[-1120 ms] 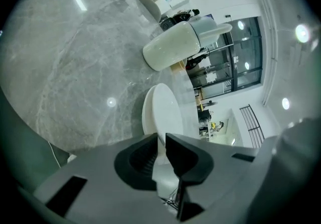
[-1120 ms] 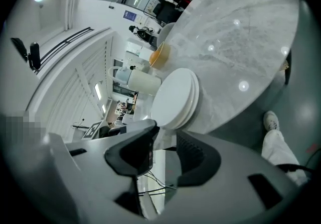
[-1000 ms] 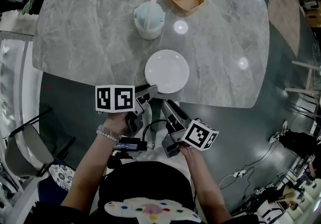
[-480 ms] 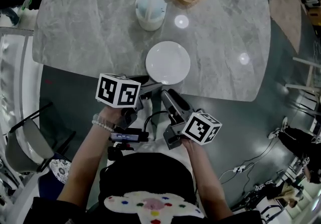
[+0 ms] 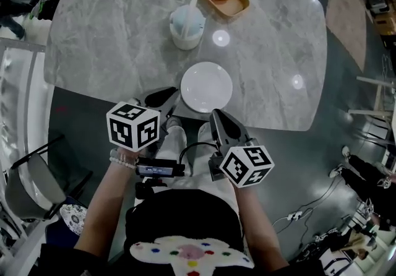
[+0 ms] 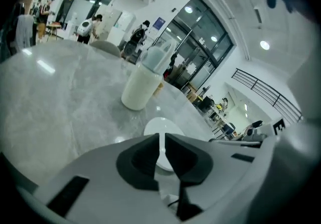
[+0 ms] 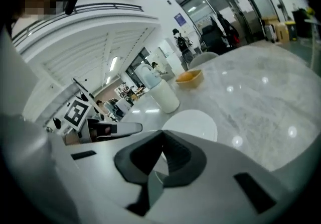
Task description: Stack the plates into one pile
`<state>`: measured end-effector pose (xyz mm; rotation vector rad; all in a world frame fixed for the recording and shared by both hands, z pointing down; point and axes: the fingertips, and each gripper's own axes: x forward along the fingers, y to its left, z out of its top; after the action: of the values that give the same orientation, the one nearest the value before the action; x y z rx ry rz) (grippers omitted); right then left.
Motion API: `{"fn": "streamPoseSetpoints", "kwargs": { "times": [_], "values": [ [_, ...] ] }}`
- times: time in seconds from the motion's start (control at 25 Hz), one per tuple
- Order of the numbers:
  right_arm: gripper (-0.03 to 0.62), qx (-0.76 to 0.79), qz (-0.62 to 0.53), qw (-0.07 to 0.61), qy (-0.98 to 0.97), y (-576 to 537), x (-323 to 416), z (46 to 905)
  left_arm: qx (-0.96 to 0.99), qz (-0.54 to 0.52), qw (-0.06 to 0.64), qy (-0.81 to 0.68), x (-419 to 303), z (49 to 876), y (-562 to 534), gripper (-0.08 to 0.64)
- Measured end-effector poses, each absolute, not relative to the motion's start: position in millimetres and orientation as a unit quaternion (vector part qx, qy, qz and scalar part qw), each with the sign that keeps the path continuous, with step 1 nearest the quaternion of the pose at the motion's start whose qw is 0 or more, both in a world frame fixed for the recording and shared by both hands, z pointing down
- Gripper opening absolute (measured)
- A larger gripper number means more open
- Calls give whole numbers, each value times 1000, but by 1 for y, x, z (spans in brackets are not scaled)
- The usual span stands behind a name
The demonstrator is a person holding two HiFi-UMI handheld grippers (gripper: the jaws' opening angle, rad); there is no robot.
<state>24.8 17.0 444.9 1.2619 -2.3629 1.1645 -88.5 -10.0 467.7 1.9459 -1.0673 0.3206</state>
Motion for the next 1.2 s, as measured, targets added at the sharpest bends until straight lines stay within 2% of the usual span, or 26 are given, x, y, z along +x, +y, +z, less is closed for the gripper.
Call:
{"fn": "streamPoseSetpoints", "kwargs": {
  "times": [0.12, 0.6, 0.8, 1.2],
  "values": [
    [2, 442, 340, 113, -822, 2, 25, 422, 799, 113, 376, -455, -100, 439, -22, 16],
    [2, 461, 224, 93, -854, -21, 35, 350, 829, 53, 233, -506, -127, 331, -34, 11],
    [2, 470, 177, 94, -860, -23, 40, 320, 836, 52, 206, -506, -129, 305, -27, 11],
    [2, 477, 149, 94, -861, -14, 47, 295, 832, 66, 198, -514, -135, 295, -3, 11]
  ]
}}
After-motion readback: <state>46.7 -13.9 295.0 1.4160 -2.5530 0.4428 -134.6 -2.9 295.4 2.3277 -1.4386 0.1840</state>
